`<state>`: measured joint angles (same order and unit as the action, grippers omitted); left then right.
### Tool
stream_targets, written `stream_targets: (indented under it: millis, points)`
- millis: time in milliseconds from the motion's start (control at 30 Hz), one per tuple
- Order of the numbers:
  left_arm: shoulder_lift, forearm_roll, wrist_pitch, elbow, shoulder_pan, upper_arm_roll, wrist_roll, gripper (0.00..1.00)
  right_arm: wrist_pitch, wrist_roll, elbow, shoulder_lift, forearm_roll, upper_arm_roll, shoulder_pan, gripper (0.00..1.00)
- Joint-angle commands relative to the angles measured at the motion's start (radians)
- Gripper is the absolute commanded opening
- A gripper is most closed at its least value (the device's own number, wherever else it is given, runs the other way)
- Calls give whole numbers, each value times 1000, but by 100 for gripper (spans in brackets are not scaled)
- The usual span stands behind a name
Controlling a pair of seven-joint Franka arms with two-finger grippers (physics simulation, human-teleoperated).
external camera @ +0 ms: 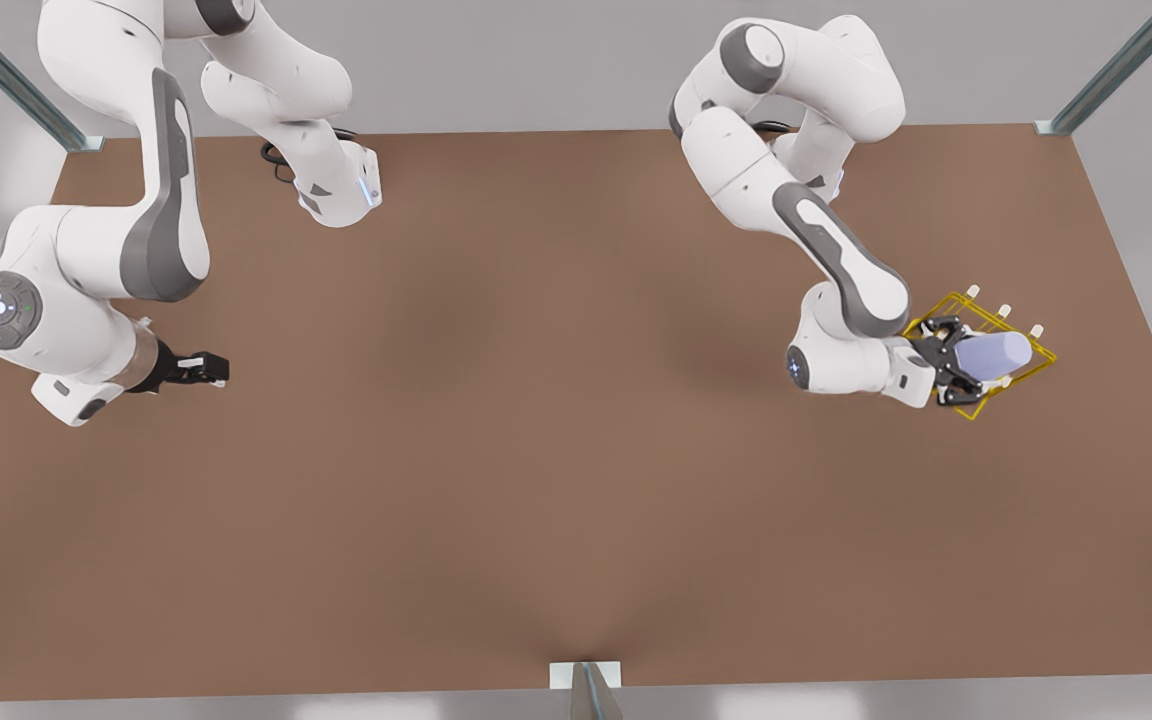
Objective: Place the cup on the cup holder
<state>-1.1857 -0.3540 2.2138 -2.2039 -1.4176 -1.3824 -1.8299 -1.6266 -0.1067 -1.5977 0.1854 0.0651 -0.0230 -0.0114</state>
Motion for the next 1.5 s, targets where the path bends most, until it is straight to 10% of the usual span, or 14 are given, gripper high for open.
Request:
stream_targets:
  millis: [0,1467]
  points:
    - [-5,-22,130,-34,-12,0,373,65,10,-39,1,0,-1,-2,10,100]
    - [-55,-253,360,-191,72,31,-490,74,40,7,162,100,-2,6,-2,100]
